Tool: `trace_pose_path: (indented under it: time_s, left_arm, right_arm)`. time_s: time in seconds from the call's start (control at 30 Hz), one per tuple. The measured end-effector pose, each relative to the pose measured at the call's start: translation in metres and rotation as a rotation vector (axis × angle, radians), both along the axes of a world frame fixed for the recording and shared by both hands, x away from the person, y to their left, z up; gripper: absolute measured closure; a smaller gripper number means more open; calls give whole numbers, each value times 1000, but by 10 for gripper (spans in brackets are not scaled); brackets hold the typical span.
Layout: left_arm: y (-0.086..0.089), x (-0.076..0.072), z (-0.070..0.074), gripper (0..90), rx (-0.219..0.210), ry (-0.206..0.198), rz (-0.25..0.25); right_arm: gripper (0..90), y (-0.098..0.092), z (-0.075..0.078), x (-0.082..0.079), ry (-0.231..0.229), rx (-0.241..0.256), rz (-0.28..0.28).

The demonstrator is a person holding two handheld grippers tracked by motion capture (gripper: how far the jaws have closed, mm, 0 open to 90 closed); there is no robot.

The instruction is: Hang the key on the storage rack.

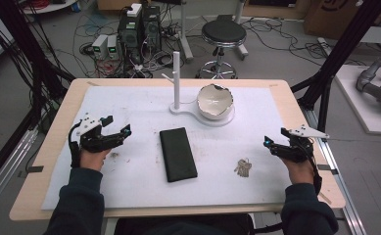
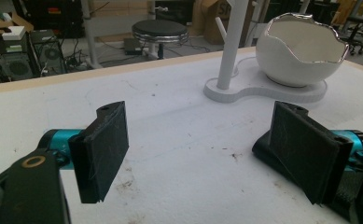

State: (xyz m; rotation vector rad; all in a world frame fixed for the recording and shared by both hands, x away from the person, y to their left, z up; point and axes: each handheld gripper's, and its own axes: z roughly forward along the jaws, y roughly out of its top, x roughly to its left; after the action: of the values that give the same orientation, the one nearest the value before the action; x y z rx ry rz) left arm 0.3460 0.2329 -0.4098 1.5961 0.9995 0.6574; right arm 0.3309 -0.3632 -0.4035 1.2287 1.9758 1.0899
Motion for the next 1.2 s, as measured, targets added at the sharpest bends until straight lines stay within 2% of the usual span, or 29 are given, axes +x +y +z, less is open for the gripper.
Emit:
trace_pose_path:
  time_s: [0.33,0.37,0.4,0.43,0.47,0.5,0.57,0.7,0.73,0.77,0.8,0.83,0.87,0.9,0.97,1.0,1.13,1.2]
  left_arm:
    - [1,3,-3,204,-4,18,10]
    - [1,3,-3,212,-4,18,7]
    - [0,2,-3,212,-4,17,3]
    - [0,2,-3,223,-3,24,-5]
    - [0,2,-3,224,-3,24,-5]
    - [-1,3,-4,224,0,27,-12]
    - [-1,3,-4,224,-1,32,-18]
    - [-2,1,-3,228,-5,28,-22]
    - [-1,2,-4,229,-6,38,-22]
    - [-1,2,-4,229,-6,38,-22]
    - [0,3,-5,229,-9,45,-24]
    - [0,3,-5,230,-9,45,-24]
    - [0,4,-5,231,-9,48,-25]
    - [0,4,-5,231,-9,48,-25]
    - [0,4,-6,232,-8,51,-26]
    - [-1,4,-6,233,-6,58,-25]
    - [-2,3,-6,238,-3,63,-27]
    - [-2,3,-7,242,1,71,-34]
  right_arm:
    - [251,-1,-2,4,4,18,18]
    - [299,-1,-2,2,4,13,45]
    - [299,-1,-2,2,4,13,45]
    - [341,1,-2,0,-1,-5,81]
    - [341,1,-2,0,-1,-5,81]
    - [384,3,-2,0,1,-15,114]
    - [419,5,-2,0,10,-8,136]
    - [518,15,-4,-3,46,-9,254]
    - [549,16,-6,-3,60,-15,286]
    - [549,16,-6,-3,60,-15,286]
    - [588,19,-9,-2,91,-28,341]
    - [588,19,-9,-2,91,-28,341]
    - [595,22,-14,0,131,-46,398]
    - [597,24,-16,2,150,-56,430]
    - [596,26,-18,3,166,-64,450]
    - [586,30,-22,5,191,-75,493]
    - [582,34,-26,9,217,-87,513]
    - [582,36,-33,15,268,-83,539]
